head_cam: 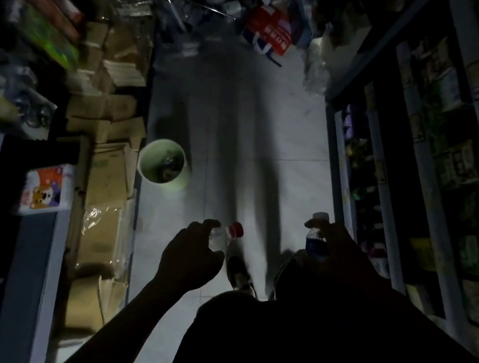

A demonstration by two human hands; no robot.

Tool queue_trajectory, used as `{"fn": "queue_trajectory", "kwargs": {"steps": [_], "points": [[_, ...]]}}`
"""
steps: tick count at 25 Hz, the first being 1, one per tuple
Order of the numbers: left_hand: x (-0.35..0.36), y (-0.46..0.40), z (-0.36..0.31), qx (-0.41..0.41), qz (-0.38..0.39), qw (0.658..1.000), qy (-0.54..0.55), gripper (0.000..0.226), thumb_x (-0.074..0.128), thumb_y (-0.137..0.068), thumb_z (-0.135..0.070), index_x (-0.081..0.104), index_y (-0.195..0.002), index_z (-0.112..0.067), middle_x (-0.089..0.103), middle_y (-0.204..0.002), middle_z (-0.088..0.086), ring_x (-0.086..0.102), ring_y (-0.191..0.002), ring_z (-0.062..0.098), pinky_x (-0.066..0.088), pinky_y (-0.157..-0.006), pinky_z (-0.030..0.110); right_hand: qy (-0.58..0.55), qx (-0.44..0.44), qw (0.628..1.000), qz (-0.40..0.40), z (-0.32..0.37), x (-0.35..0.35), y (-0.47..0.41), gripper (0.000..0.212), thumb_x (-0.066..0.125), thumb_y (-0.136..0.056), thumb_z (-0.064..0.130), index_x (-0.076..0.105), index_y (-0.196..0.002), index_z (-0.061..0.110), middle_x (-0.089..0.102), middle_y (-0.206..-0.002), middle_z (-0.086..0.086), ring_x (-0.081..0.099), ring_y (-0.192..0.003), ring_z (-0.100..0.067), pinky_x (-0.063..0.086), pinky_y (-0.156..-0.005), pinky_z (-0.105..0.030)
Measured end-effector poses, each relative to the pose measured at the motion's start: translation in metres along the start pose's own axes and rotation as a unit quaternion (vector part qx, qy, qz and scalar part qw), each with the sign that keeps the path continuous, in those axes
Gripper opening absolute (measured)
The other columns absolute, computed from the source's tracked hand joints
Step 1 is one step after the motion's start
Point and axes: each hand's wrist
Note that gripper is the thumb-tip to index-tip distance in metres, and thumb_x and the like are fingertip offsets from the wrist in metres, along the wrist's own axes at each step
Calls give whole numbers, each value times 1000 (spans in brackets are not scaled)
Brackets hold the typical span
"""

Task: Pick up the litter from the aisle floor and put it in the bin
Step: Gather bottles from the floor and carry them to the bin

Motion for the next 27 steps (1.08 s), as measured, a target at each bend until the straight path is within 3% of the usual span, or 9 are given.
{"fn": "queue_trajectory", "kwargs": {"steps": [4,7,12,15,19,22,25,27], "points": [[-37,-92,-34,27,12,999,-23,66,72,-83,-32,47,-145,-27,60,-121,1,58,-103,16,48,-83,29,-13,47,999,-11,-9,-27,-60,62,75,-75,56,52,-131,42,51,-126,7,56,-106,-10,44,-84,-27],[-56,-151,-57,16,9,1000,-19,66,70,-82,-34,47,-144,-28,60,-117,-1,57,-99,14,47,-79,28,-3,39,999,25,-18,-57,-134,80,62,-72,77,59,-131,24,53,-120,2,58,-110,-18,40,-89,-26],[-83,-215,-86,-49,11,999,20,61,73,-84,-33,52,-141,-27,61,-116,0,59,-100,15,41,-73,22,17,-18,998,56,13,-111,-267,72,82,-77,49,49,-139,37,47,-123,4,55,-110,-15,47,-86,-28],[-99,-239,-84,-78,-12,995,67,48,73,-90,-39,60,-133,-20,66,-111,4,65,-98,20,39,-66,13,19,-63,992,111,51,-127,-347,70,82,-79,47,46,-138,39,43,-122,4,56,-106,-11,53,-87,-27],[-125,-259,-58,-167,-28,979,110,57,64,-82,-57,58,-131,-29,62,-106,-4,63,-97,16,52,-81,32,43,-112,975,184,109,-121,-432,64,80,-81,46,43,-133,45,42,-121,5,55,-102,-10,51,-82,-22],[-144,-276,-27,-215,-40,961,168,83,41,-62,-70,52,-135,-32,59,-110,-6,60,-97,16,52,-81,32,76,-133,961,231,154,-102,-479,62,81,-82,43,42,-130,44,43,-123,3,56,-106,-15,49,-81,-21],[-164,-295,8,-267,-57,936,221,66,52,-74,-57,46,-136,-36,59,-115,-4,63,-103,21,52,-84,36,87,-128,948,280,197,-72,-511,58,79,-78,45,43,-123,48,48,-130,-3,59,-110,-21,49,-85,-24],[-177,-309,29,-313,-74,908,267,54,61,-86,-38,44,-137,-36,58,-124,-2,62,-110,24,48,-84,35,100,-154,937,296,223,-52,-530,65,66,-71,62,47,-130,42,49,-130,-5,59,-113,-22,47,-85,-22]]}}
Point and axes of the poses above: each hand's wrist, its own y-axis away from the middle knuckle, its own x-axis out of the palm, z = x × y
